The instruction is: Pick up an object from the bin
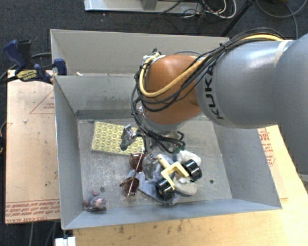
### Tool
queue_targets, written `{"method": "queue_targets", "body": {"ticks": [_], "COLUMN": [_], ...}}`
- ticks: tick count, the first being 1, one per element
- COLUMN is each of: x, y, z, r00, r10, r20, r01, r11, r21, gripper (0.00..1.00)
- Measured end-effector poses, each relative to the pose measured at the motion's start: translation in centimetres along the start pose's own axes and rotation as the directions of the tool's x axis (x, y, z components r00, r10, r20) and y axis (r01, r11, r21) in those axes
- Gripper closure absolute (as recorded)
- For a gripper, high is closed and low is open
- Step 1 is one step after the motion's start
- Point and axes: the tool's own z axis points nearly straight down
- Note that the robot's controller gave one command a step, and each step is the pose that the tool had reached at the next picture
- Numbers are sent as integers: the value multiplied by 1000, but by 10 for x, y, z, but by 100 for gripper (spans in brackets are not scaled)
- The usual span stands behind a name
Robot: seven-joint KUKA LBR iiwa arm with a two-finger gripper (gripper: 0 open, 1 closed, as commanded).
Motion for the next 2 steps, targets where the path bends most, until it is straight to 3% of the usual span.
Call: {"method": "queue_targets", "body": {"ticks": [1,2], "x": [2,2], "y": [-69,-69], "z": [69,69], "r00": [1000,1000], "r10": [-15,-15], "r20": [1,1], "r01": [15,15], "r11": [1000,1000], "r21": [1,1], "gripper": [100,100]}}
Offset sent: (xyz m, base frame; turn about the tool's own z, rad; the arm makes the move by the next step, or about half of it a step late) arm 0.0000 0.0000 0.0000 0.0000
